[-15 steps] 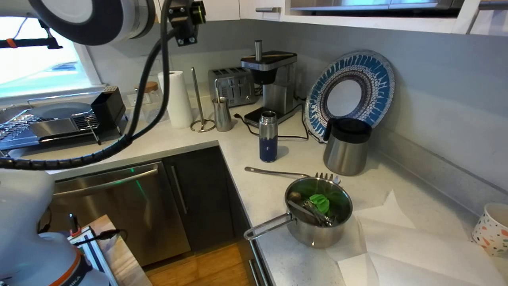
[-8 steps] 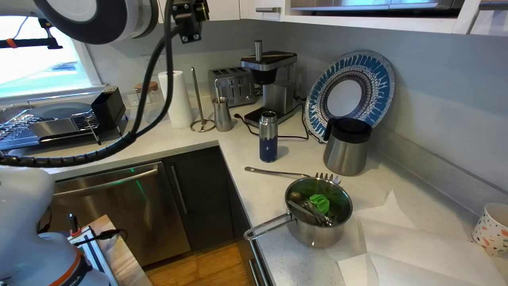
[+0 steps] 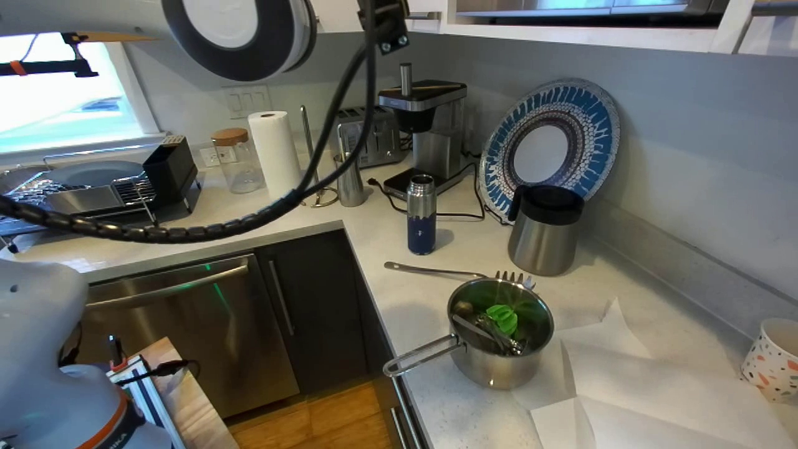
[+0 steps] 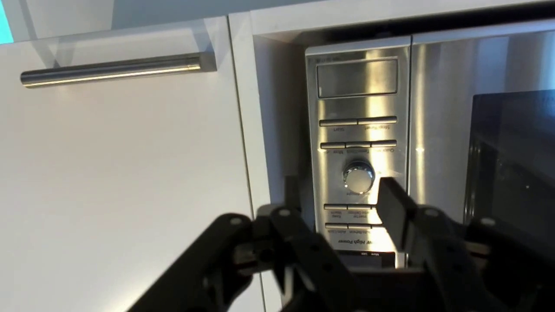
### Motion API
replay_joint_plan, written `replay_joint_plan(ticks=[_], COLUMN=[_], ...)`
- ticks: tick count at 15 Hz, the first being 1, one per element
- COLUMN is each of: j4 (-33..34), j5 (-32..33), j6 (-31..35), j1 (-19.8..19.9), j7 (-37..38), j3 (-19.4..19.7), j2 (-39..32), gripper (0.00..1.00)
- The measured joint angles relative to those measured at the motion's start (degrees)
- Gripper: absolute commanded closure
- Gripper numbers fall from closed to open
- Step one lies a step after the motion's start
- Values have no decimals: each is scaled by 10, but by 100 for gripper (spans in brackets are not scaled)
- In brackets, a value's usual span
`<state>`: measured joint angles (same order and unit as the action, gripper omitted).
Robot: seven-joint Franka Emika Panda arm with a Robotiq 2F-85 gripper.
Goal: Push the second right button from the bottom of the microwave
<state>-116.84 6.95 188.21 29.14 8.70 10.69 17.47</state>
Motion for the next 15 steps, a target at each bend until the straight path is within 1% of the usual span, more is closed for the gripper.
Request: replay_joint_plan(ticks=[1,2,3,13,15], j4=[13,25,38,149,171], j5=[0,0,0,0,-17], j6=[12,18,21,21,21], j1=[0,0,0,0,-16], j7=[0,0,0,0,-16], j3=[-1,-1,0,0,15], j2=[-16,-31,-46,-158,-177], gripper=[87,96,99,100,100])
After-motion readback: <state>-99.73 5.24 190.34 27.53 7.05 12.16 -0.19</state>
